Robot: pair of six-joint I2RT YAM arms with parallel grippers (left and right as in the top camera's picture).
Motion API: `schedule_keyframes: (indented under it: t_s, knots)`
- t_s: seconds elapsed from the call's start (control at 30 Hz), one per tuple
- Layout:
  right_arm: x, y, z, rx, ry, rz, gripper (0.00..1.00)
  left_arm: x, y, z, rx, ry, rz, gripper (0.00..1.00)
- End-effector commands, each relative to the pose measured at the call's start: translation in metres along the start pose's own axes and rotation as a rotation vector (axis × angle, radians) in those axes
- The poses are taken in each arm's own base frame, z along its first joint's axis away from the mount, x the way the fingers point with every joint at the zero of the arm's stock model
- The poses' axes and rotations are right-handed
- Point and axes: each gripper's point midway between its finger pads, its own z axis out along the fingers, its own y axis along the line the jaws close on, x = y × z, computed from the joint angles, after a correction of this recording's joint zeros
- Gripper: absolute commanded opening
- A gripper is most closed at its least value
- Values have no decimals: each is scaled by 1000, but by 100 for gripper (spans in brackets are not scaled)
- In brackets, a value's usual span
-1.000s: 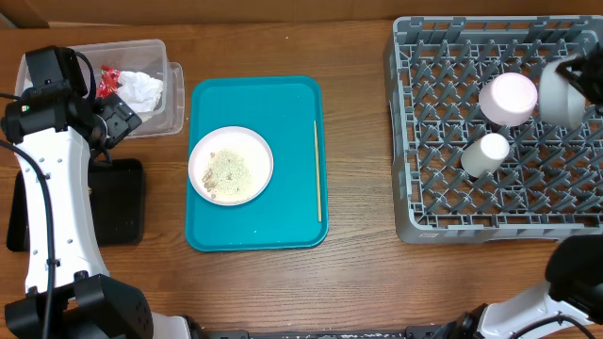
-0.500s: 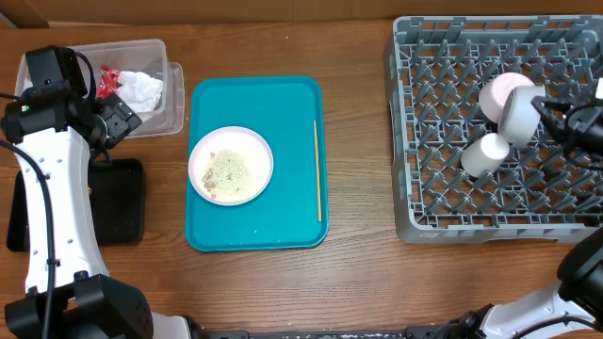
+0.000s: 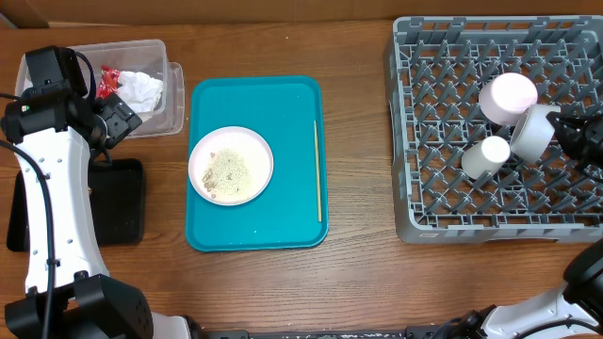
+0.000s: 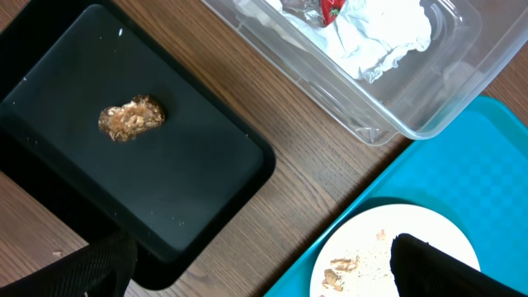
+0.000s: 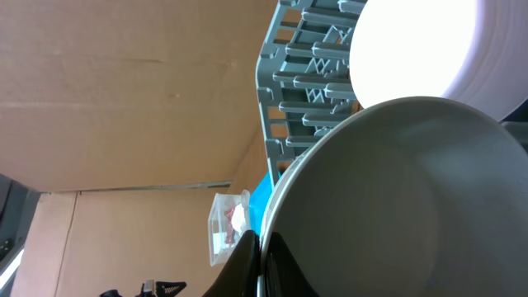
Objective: Sort waste into correct bins and load items into the dishwasher
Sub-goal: 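Lower the grey bowl into the rack and open the right gripper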
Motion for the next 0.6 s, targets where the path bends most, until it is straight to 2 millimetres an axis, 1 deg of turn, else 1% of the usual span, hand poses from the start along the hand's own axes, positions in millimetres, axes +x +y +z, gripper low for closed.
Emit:
schedule_keyframes:
  t_s: [0.0, 0.1, 0.2, 0.3, 0.4, 0.53, 0.57]
  knots:
    - [0, -15, -2, 98, -16, 26, 4, 1, 1, 4, -13, 5, -7, 100]
    - [-3, -38, -7, 228, -41, 67, 4, 1, 1, 4, -12, 3, -7, 100]
    - [-5, -56, -13, 338, -65, 107, 4, 1, 1, 4, -12, 3, -7, 100]
    - [-8, -69, -19, 422, -95, 142, 4, 1, 1, 4, -12, 3, -7, 100]
    - [-14, -78, -28, 477, -129, 168, 4, 1, 1, 4, -12, 3, -7, 100]
    - [-16, -94, -47, 582, -169, 203, 4, 1, 1, 4, -12, 3, -7, 100]
    - [-14, -107, -60, 663, -185, 237, 4, 1, 1, 4, -12, 3, -7, 100]
